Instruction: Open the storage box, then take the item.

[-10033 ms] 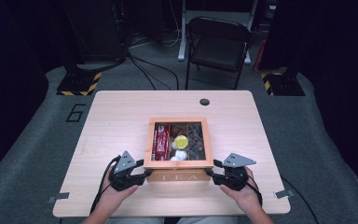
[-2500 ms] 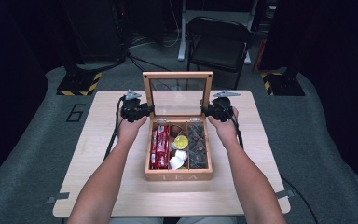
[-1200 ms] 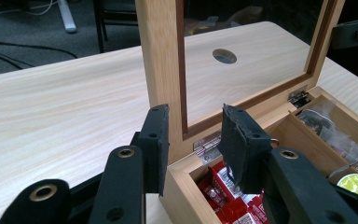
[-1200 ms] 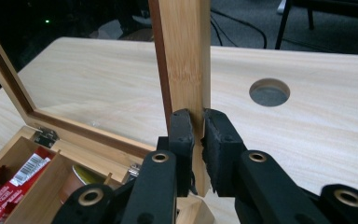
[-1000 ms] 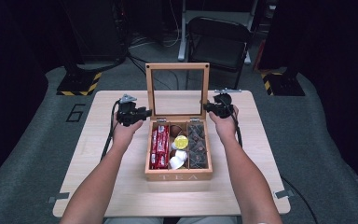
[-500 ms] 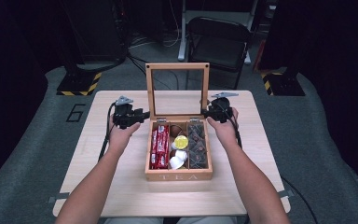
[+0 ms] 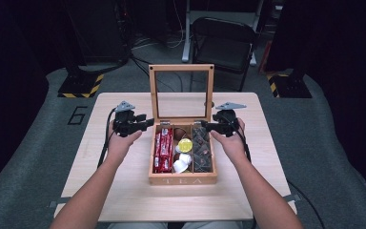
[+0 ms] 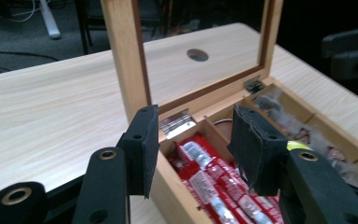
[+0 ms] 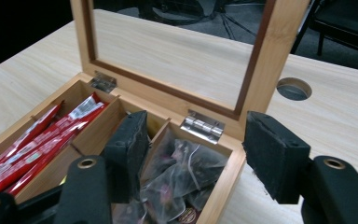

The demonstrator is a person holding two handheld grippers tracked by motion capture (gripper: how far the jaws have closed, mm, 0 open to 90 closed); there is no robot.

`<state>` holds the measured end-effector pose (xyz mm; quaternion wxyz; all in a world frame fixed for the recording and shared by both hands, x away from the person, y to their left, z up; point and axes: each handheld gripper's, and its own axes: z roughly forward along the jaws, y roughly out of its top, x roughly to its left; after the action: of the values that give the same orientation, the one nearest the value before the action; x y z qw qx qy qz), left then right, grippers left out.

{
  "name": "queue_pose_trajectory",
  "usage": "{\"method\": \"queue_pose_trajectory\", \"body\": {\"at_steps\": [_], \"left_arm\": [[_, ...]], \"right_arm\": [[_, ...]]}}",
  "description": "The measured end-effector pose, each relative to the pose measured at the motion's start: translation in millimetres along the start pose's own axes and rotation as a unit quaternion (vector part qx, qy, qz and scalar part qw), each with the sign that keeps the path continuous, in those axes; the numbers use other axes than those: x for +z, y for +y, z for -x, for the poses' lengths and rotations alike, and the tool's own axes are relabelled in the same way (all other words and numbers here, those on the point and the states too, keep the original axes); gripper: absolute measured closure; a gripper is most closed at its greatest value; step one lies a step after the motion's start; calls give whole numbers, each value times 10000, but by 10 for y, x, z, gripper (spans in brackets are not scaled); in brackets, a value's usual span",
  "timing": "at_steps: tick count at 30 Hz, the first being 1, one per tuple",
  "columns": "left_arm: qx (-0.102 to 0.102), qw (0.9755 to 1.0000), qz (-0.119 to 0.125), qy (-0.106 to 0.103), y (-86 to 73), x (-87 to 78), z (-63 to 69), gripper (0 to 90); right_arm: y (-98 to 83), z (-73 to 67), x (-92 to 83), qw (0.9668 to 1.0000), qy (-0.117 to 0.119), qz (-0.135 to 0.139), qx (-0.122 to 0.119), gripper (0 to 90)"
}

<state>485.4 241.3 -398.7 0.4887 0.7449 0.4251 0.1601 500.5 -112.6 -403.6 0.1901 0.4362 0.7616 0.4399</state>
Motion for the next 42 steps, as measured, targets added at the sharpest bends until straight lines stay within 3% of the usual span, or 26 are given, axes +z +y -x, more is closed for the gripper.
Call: {"method": "queue_pose_trajectory", "body": {"at_steps": [12, 17, 28, 35, 42], "left_arm": [[204, 9998, -20, 31, -144, -175, 132, 490], [180, 9998, 74, -56, -199, -290, 148, 487], [-26, 9996, 292, -7, -357, -465, 156, 470], [-133, 9996, 264, -31, -398, -514, 144, 465], [-110, 9998, 142, 20, -466, -529, 139, 464]], "right_arm": [[-98, -144, -126, 9999, -24, 67, -132, 357], [-127, -191, -191, 9995, -52, 178, -238, 362], [-141, -290, -184, 9987, -51, 90, -498, 343], [-200, -383, -103, 9985, 38, -12, -555, 344], [-320, -496, -93, 9980, 201, -4, -607, 366]]}}
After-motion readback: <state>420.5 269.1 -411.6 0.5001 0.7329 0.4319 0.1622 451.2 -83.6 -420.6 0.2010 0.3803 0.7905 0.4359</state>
